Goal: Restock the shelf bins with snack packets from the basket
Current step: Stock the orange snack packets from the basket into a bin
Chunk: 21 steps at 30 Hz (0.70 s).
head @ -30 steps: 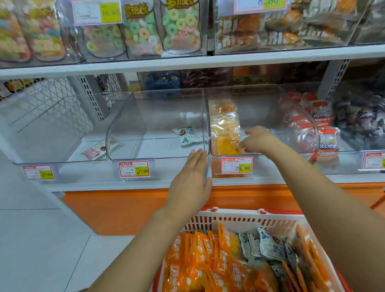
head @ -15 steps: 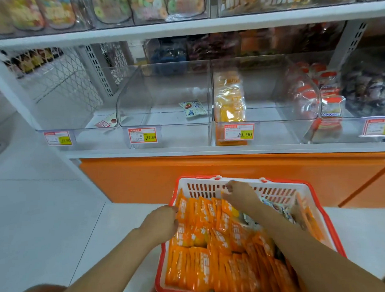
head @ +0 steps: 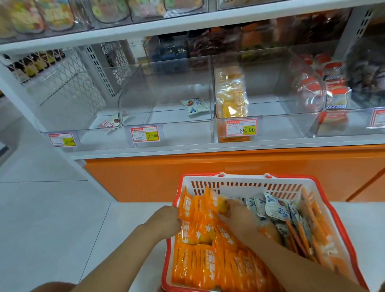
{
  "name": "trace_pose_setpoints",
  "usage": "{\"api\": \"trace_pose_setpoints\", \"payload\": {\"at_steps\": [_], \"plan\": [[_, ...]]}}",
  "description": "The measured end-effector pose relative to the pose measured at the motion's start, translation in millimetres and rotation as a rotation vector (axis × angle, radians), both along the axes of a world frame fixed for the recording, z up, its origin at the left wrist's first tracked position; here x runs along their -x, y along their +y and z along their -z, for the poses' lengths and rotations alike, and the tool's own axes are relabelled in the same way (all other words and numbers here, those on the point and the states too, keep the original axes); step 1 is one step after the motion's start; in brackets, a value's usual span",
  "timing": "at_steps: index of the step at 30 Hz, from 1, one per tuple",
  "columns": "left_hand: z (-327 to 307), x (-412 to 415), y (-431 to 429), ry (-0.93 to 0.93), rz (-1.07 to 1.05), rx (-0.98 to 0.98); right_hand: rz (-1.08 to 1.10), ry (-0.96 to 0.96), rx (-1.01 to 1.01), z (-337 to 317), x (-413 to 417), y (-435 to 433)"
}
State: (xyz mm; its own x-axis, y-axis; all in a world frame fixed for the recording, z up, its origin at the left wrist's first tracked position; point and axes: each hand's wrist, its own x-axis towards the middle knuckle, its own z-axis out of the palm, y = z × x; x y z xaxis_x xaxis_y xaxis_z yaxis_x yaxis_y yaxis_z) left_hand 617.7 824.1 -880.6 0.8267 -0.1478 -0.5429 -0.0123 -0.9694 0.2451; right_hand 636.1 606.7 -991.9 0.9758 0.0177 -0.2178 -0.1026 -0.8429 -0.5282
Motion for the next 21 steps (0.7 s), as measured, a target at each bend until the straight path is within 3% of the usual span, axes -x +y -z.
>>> {"api": "trace_pose_setpoints", "payload": {"at_steps": [3,6,10,12,15,17,21], "plan": [[6.9,-10.3,-2.0,-0.02,-0.042,-0.006,-0.11,-0.065,0.153,-7.2,-0.3,8.0],[2.2,-17.2,-12.3,-0.047,-0.09,0.059,-0.159,-0.19,0.158,-18.9,-4.2,6.5],[-7.5,-27.9,-25.0,-0.003,-0.326,0.29,-0.149,-0.41,-0.156,-41.6,-6.1,-5.2],[-13.0,-30.9,-26.0,0.093,-0.549,0.477,-0.198,-0.59,-0.275,-53.0,-10.7,-9.1],[-30.9,-33.7,-29.1,0.38,-0.857,0.987,-0.23,-0.71,-0.376,-76.1,-20.3,-9.6],[-46.7,-35.8,-35.1,0.381,-0.771,1.103,-0.235,-0.757,-0.486,-101.5,-22.1,-6.6],[-73.3,-41.3,-46.8,0.227,-0.519,1.101,-0.205,-0.777,-0.782,-160.6,-17.9,0.0]]}}
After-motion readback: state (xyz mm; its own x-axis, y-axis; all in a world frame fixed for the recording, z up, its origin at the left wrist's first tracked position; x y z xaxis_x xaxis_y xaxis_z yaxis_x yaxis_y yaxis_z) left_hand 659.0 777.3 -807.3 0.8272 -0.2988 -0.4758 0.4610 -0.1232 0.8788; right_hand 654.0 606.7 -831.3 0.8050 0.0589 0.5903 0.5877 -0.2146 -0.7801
